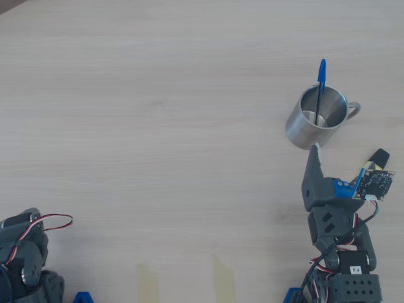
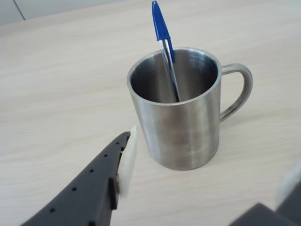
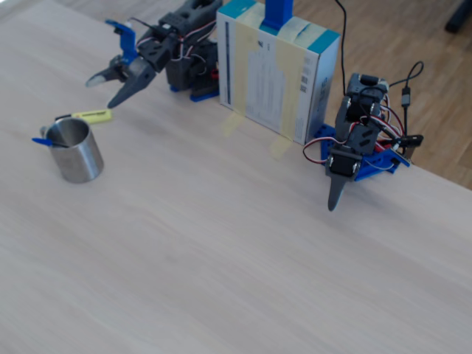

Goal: Grab the blue pen and put it in the silver cup.

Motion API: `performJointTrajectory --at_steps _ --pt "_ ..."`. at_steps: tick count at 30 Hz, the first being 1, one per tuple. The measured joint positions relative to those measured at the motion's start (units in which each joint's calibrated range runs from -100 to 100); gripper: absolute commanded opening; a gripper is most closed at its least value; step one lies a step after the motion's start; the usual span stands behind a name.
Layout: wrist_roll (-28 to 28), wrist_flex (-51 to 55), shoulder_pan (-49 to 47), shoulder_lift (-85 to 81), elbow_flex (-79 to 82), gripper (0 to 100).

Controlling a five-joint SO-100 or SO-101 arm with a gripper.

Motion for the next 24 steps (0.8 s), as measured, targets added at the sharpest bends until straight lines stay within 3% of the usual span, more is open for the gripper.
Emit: performJointTrajectory --at_steps 24 --pt "0.00 29.34 0.00 -11.42 0.00 46"
